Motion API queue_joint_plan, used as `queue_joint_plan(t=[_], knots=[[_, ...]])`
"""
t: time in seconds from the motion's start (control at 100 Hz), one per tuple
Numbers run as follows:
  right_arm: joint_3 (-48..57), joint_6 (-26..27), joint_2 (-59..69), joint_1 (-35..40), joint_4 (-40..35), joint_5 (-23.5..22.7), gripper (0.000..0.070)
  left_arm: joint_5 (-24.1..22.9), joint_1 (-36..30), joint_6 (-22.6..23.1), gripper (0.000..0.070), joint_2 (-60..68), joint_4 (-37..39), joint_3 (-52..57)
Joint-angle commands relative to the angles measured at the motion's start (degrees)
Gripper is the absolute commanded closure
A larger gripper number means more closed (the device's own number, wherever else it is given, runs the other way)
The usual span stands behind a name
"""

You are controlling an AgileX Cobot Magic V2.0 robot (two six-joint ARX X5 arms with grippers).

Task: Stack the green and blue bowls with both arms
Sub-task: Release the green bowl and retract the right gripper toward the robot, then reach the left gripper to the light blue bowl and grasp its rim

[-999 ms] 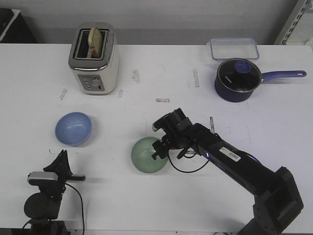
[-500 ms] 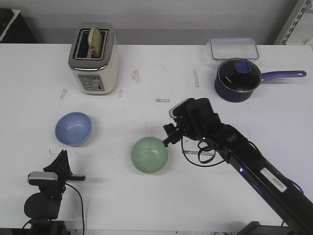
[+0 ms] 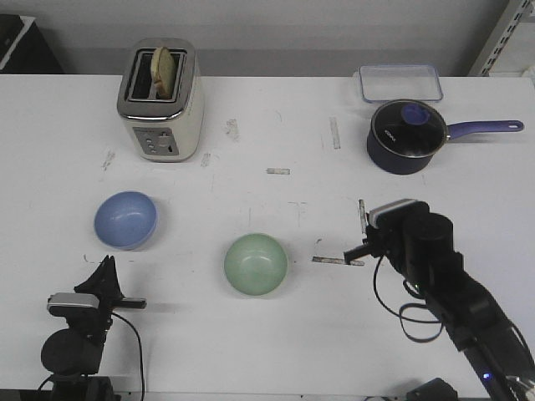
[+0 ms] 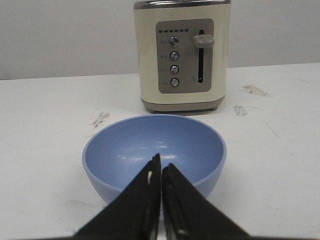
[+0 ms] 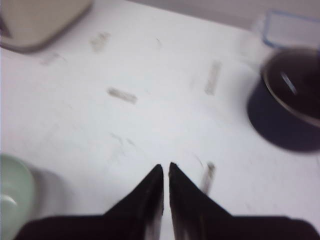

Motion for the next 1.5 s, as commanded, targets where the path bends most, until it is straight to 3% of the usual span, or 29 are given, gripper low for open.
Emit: queue_joint_plan(t=[0.0, 0.26, 0.56, 0.71, 0.879, 0.929, 1.089, 1.299, 1.489], knots=[[-5.22, 0.17, -4.70, -0.31, 2.08, -0.02, 0.0693, 0.02, 0.00, 0.24, 0.0699, -0.07, 0.66, -1.18], [-22.23, 0.28, -25.07, -1.40, 5.53, -0.02, 0.0693, 0.00, 0.00, -1.05, 0.0699, -0.07, 1.38, -1.18], [-25.86, 0.37, -37.42, -1.40, 5.49, 0.02, 0.0693, 0.00, 0.00, -2.54, 0.0699, -0.02, 8.63, 2.49], [-25.88, 0.37, -37.31, -1.38, 5.49, 0.00, 0.0693, 0.00, 0.00, -2.51, 0.0699, 1.79, 3.04, 13.44], [-25.88, 0.37, -37.31, -1.38, 5.46, 0.00, 0.0693, -0.02, 0.00, -2.25, 0.0686, 12.74, -8.07, 31.41], [-25.88, 0.37, -37.31, -1.38, 5.46, -0.02, 0.0693, -0.02, 0.00, -2.27, 0.0629, 17.00, -11.56, 36.68], [-25.90, 0.37, -37.31, -1.38, 5.49, 0.00, 0.0693, -0.04, 0.00, -2.36, 0.0354, 30.71, -22.27, 50.99], [-25.90, 0.37, -37.31, -1.38, 5.49, 0.00, 0.0693, -0.26, 1.81, -5.99, 0.0125, 45.51, -33.24, 62.18], [-25.90, 0.37, -37.31, -1.38, 5.49, 0.00, 0.0693, 0.04, 7.39, -6.69, 0.0125, 56.43, -36.33, 63.23]])
